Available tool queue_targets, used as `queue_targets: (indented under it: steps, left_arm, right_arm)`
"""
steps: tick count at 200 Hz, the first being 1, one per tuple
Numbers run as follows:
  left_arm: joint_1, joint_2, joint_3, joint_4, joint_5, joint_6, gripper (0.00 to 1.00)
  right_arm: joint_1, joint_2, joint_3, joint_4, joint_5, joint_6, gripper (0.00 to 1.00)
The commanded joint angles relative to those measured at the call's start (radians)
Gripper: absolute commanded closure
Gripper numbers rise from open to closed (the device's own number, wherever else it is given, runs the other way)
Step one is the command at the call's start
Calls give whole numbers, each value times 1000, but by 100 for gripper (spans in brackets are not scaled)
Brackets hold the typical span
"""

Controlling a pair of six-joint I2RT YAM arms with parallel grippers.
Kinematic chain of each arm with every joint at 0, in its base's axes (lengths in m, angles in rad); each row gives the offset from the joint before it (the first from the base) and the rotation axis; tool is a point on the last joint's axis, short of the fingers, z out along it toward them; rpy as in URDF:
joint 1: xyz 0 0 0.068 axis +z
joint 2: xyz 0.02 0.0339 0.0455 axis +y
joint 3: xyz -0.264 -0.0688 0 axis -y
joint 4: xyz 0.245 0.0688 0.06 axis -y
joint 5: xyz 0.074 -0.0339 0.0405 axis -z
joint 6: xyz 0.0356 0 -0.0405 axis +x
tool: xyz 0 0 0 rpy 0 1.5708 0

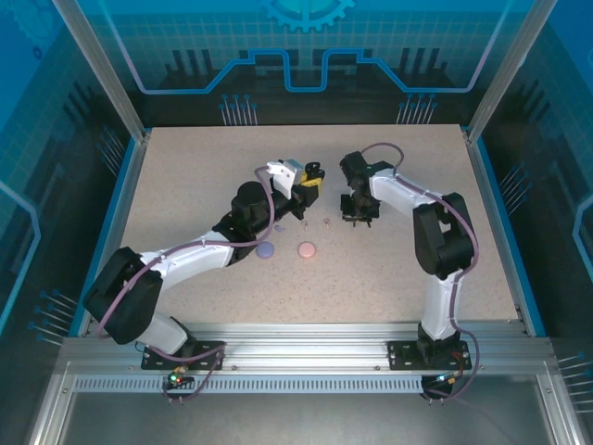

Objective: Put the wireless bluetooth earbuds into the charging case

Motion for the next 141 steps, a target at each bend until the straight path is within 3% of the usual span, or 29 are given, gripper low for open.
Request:
queue_targets:
  steps: [1,82,141]
  left_arm:
    - [-2,5,37,43,35,2,100]
    - [-10,-15,50,53,119,6,100]
    - [-75,-34,53,162,-22,177,100]
  right_arm:
    - [-12,-146,-28,43,-25,3,88]
    - [-17,-563,-67,157,-46,-34,88]
    - [-14,-768,-75,321,-152,-59,88]
